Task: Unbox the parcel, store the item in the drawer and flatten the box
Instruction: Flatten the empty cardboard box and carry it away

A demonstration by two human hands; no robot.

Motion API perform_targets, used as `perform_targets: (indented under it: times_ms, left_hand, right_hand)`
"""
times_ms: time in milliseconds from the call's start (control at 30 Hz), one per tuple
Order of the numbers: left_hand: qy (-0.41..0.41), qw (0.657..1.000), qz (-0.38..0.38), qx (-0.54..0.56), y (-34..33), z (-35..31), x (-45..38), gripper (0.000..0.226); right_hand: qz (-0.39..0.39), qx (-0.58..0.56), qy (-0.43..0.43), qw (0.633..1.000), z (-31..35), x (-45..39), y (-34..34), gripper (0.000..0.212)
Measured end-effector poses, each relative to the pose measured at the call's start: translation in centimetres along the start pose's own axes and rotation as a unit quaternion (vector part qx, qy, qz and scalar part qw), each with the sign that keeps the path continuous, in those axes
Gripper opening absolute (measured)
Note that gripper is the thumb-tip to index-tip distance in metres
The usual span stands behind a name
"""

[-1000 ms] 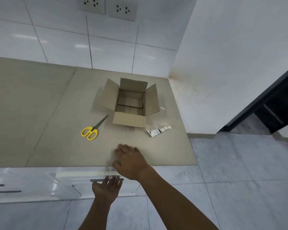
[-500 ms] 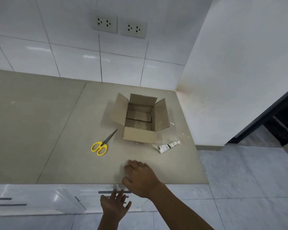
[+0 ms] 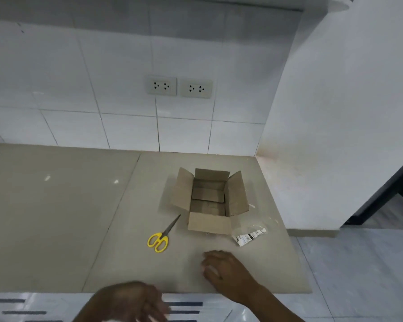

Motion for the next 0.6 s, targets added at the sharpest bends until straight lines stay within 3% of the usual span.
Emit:
perform_targets:
  times_ms: [33, 100, 200, 267, 367, 500, 600]
  left_hand:
    - [-0.010, 1.000, 0.018, 0.017, -0.1, -2.0, 0.9, 0.021]
    - [-0.080, 0.994, -0.026, 0.074, 0.0, -6.8, 2.4, 0.014]
    - [-0.180, 0.960, -0.147, 0.158, 2.0, -10.7, 0.7, 0.025]
    - [-0.210, 0.939, -0.195, 0.189, 1.6, -13.2, 0.6, 0.030]
    - [-0.215, 0.921, -0.232, 0.227, 1.1, -16.0, -1.0, 0.038]
    - [-0.221, 0.918, -0.255, 0.209, 1.2, -18.5, -2.7, 0.045]
    - [-0.244, 0.912, -0.261, 0.200, 1.2, -19.3, -3.5, 0.032]
  right_hand:
    - [-0.069, 0.012, 0.012, 0.997, -0.1, -0.2, 1.4, 0.034]
    - [-0.206, 0.016, 0.004, 0.978, -0.7, -0.9, 4.4, 0.028]
    - [-0.358, -0.120, -0.106, 0.920, -2.9, -3.0, 9.2, 0.020]
    - [-0.407, -0.209, -0.212, 0.864, -4.8, -4.7, 11.7, 0.010]
    - [-0.349, -0.330, -0.317, 0.818, -8.0, -7.4, 13.3, 0.015]
    - [-0.237, -0.444, -0.357, 0.786, -10.8, -10.9, 13.2, 0.049]
    - [-0.229, -0.478, -0.351, 0.772, -10.8, -12.9, 13.3, 0.050]
Point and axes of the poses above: each hand's wrist, its own x-axis away from the middle knuckle, its own y-axis out of the back of the hand, z = x × y, the point moved 2 cm from there along -x, towards the middle knuckle, and after that the axes turned 5 degrees about z, right-handed, at the moved point
